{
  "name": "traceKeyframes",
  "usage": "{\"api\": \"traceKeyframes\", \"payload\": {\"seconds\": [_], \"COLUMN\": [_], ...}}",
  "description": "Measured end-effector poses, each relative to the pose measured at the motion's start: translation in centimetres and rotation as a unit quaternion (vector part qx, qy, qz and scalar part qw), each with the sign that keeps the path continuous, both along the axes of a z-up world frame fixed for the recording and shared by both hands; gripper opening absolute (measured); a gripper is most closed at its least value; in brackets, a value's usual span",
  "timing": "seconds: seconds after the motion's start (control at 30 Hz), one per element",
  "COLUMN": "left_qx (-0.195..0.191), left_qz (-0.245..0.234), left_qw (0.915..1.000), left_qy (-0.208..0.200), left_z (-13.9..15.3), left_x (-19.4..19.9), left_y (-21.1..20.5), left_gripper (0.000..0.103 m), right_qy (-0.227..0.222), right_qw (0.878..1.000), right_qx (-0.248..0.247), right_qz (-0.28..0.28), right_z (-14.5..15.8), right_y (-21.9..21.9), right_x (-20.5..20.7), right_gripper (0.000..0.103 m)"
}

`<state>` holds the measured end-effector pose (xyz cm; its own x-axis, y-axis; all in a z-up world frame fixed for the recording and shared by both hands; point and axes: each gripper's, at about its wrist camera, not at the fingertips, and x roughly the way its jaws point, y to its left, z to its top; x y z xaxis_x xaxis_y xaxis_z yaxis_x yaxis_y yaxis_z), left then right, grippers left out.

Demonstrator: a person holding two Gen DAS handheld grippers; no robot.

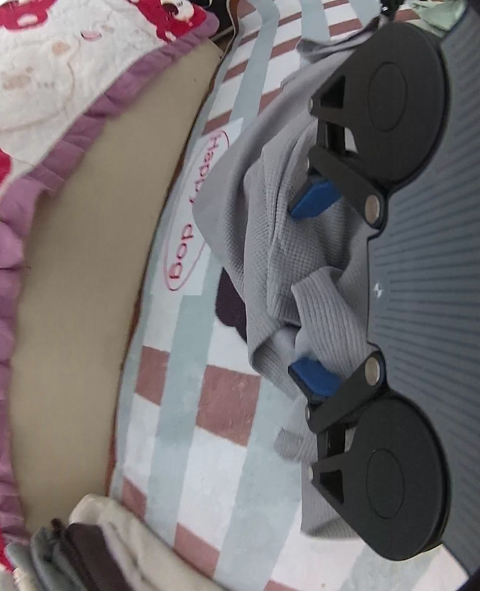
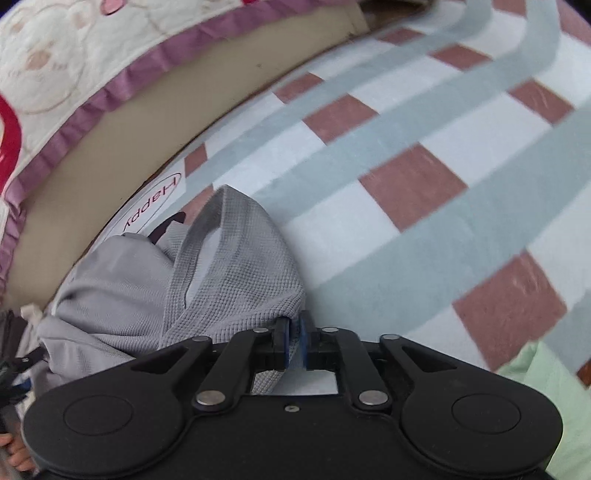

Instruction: Fold clothes

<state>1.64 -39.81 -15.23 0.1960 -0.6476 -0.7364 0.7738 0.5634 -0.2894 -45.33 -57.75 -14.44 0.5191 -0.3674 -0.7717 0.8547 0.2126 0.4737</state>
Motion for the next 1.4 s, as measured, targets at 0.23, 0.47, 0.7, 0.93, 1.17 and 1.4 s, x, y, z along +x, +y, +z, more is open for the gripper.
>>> {"api": "traceKeyframes", "payload": {"seconds": [0.23,0.47,0.7,0.93,1.17,1.4], "left_qx": [0.033,-0.065,-0.117,-0.079,-0.062,-0.085], "left_qz": [-0.038,0.002,-0.005,0.011,0.055,0.057], "left_qw": [0.9941,0.98,0.9743,0.979,0.9904,0.9859], "left_qy": [-0.096,-0.188,-0.192,-0.187,-0.111,-0.132], "left_z": [-0.2,9.8,15.9,13.3,7.3,7.5], "left_x": [-2.1,-3.6,-4.3,-5.9,-4.9,-5.1], "left_y": [-1.0,4.5,10.3,18.5,21.7,21.7], "left_gripper": [0.018,0.01,0.007,0.007,0.007,0.007], "right_qy": [0.02,0.059,-0.031,-0.102,-0.02,0.039], "right_qw": [0.997,0.989,0.999,0.992,0.979,0.976], "right_qx": [-0.045,-0.103,-0.032,0.013,-0.069,-0.121], "right_qz": [0.059,0.093,0.031,0.066,0.193,0.174], "right_z": [0.5,1.7,1.8,2.2,3.9,0.9], "right_y": [0.2,0.8,0.3,2.4,4.4,1.4], "right_x": [1.3,3.6,2.7,2.8,9.2,12.3], "right_gripper": [0.04,0.069,0.069,0.069,0.072,0.004]}}
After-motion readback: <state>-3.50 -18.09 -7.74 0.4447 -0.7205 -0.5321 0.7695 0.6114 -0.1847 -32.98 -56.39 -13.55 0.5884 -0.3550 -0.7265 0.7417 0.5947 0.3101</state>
